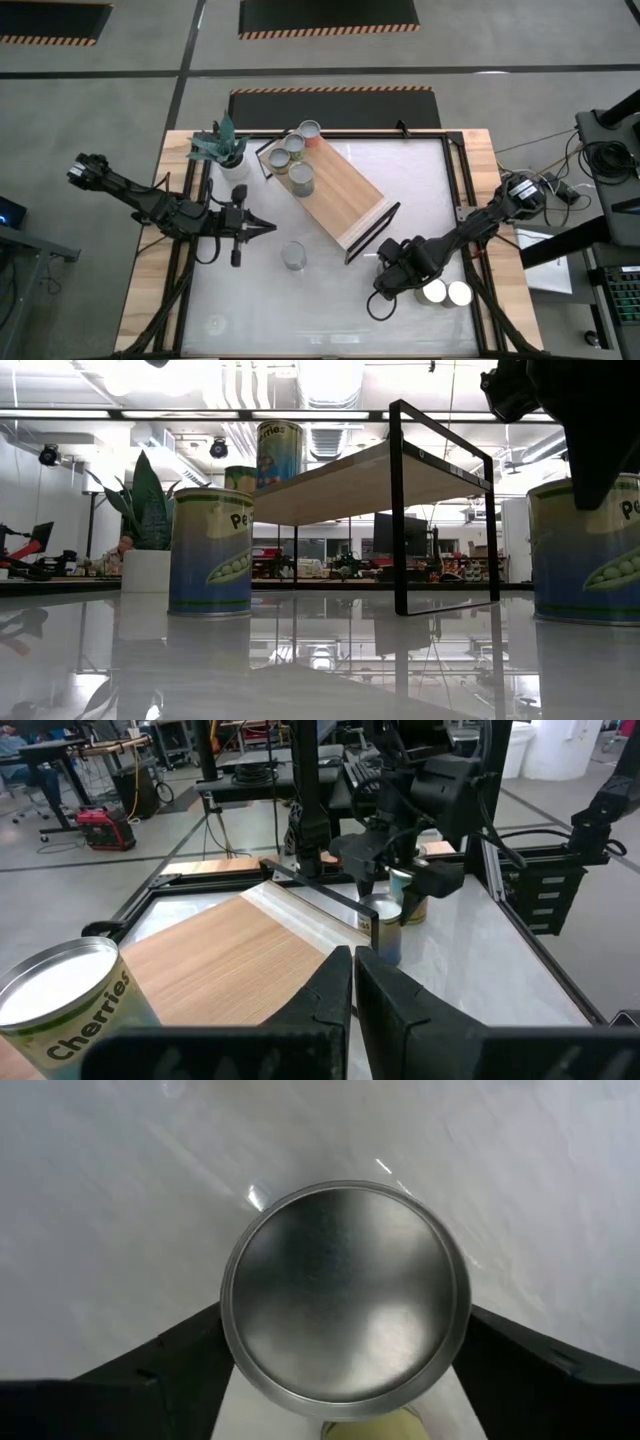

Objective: Pick and place cans onto a shelf
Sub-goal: Put the canned peas on the shelf

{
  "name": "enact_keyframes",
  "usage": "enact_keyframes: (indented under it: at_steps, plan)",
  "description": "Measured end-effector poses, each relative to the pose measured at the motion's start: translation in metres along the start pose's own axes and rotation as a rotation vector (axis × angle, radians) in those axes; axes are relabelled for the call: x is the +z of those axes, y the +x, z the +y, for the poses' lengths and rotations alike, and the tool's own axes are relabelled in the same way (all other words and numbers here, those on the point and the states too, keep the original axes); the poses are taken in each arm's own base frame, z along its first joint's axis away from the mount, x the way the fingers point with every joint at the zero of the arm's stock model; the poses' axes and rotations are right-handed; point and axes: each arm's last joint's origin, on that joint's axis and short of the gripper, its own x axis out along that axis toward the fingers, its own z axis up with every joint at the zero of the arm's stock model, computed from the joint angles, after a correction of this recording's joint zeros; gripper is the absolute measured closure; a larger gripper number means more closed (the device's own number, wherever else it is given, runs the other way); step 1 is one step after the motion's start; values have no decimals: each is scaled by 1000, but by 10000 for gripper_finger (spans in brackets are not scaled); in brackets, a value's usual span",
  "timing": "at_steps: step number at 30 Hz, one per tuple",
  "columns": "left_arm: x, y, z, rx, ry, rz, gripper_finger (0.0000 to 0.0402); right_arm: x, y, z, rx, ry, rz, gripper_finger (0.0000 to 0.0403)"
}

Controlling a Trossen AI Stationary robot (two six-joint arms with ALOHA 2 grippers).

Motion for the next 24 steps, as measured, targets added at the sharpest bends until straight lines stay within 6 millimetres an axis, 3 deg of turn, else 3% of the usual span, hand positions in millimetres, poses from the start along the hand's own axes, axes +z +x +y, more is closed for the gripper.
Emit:
enact_keyframes:
  at_steps: [3,10,18,24]
  plan:
    - [0,0,0,0,0,0,402,0,-2,-1,7,21,1,109]
    - [0,0,0,0,0,0,402,4,-15,2,44,42,17,93]
    - [0,0,0,0,0,0,402,10,-73,17,217,-23,130,100]
    - [0,0,0,0,0,0,402,16,-125,28,415,-87,71,95]
